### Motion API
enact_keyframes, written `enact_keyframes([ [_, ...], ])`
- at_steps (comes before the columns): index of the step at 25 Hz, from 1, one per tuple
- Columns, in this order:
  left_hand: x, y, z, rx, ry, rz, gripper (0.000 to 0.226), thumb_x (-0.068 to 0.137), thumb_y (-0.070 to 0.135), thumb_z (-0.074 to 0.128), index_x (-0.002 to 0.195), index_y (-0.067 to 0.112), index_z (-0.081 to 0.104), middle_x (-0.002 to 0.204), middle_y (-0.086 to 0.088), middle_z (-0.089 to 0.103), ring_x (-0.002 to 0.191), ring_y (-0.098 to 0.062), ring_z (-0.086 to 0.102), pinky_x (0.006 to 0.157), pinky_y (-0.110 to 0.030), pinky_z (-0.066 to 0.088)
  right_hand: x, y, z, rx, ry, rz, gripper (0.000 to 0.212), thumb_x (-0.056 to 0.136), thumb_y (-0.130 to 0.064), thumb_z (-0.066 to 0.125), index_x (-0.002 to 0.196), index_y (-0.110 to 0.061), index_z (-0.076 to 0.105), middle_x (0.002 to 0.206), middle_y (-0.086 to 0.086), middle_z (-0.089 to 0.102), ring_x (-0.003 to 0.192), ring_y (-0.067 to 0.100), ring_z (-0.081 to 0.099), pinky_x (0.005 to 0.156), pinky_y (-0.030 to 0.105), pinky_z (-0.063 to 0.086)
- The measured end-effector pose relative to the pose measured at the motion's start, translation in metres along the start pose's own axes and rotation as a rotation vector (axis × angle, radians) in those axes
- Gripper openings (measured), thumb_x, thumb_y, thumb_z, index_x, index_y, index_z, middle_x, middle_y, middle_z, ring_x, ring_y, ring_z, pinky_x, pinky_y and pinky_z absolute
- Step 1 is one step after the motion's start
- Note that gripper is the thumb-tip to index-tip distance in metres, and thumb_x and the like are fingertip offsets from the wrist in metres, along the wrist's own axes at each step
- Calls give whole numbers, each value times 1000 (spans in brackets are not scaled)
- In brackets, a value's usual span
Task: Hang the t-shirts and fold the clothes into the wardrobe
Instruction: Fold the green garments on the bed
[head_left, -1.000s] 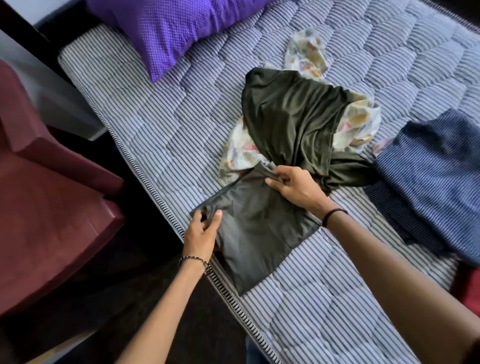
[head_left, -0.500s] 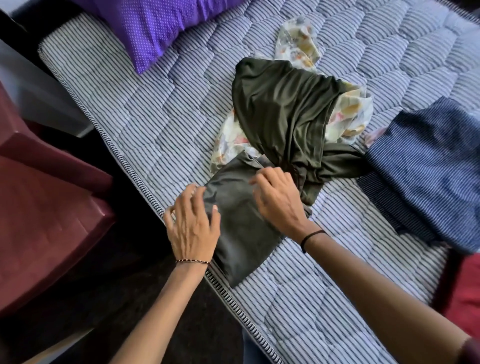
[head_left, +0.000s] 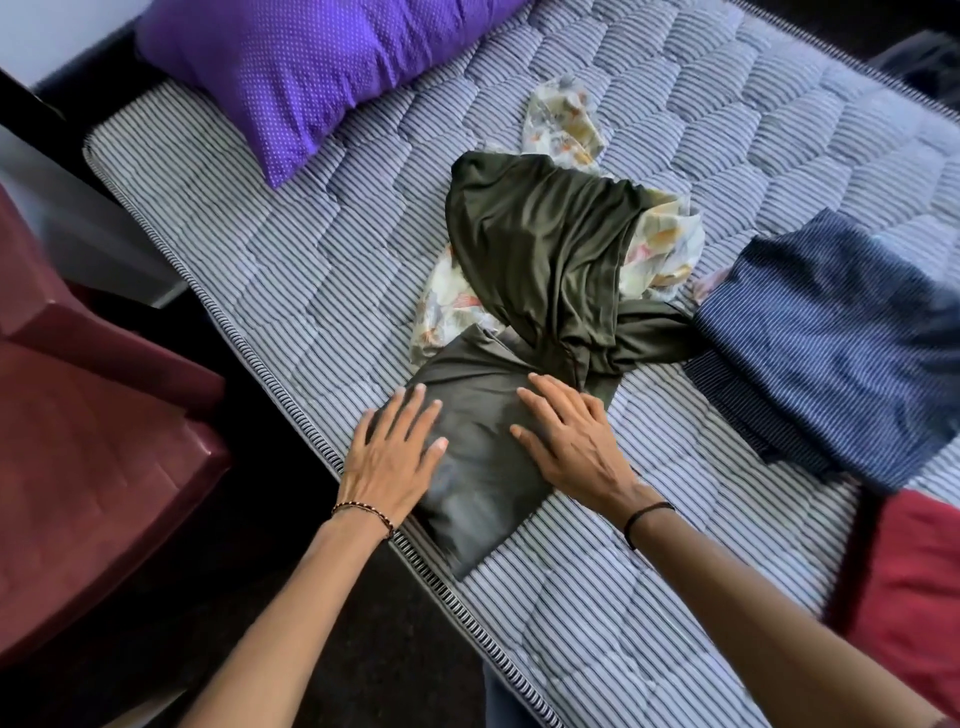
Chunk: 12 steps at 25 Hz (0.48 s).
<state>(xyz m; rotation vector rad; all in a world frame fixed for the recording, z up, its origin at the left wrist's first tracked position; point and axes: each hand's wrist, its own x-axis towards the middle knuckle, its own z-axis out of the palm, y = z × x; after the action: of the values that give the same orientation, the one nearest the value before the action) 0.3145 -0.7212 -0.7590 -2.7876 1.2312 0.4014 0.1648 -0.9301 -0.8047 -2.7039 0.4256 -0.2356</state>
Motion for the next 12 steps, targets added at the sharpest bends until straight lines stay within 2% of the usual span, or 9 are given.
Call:
enact_keyframes([
  [3, 10, -6, -14, -184, -72, -229, 70, 98, 57, 34, 152, 12, 31, 156, -10, 34, 145, -26, 29, 117, -41, 22, -21, 3, -18, 13, 132, 114, 41, 99, -40, 59, 126, -11, 59, 129, 7, 60, 115, 27, 56, 92, 38, 41],
  [6, 21, -3, -20, -198, -103, -250, 72, 94, 57, 49, 141, 3, 40, 139, -18, 47, 131, -33, 41, 109, -42, 33, -47, 9, -25, 31, 219, 318, 39, 100, -39, 61, 119, -5, 58, 112, 11, 58, 100, 27, 54, 86, 42, 50],
  [9, 38, -4, -25, -192, -123, -298, 75, 88, 65, 53, 128, 3, 48, 131, -20, 53, 124, -36, 47, 104, -44, 37, -64, 8, -33, 288, 189, 588, 39, 98, -46, 64, 110, -10, 56, 97, 4, 57, 88, 21, 55, 79, 42, 54],
  [12, 55, -8, -27, -284, -231, -382, 84, 79, 73, 58, 123, 2, 48, 128, -22, 58, 122, -38, 53, 99, -45, 43, -59, 1, -44, 553, 132, 801, 43, 91, -56, 69, 97, -15, 64, 84, -6, 67, 80, 9, 65, 78, 35, 58],
])
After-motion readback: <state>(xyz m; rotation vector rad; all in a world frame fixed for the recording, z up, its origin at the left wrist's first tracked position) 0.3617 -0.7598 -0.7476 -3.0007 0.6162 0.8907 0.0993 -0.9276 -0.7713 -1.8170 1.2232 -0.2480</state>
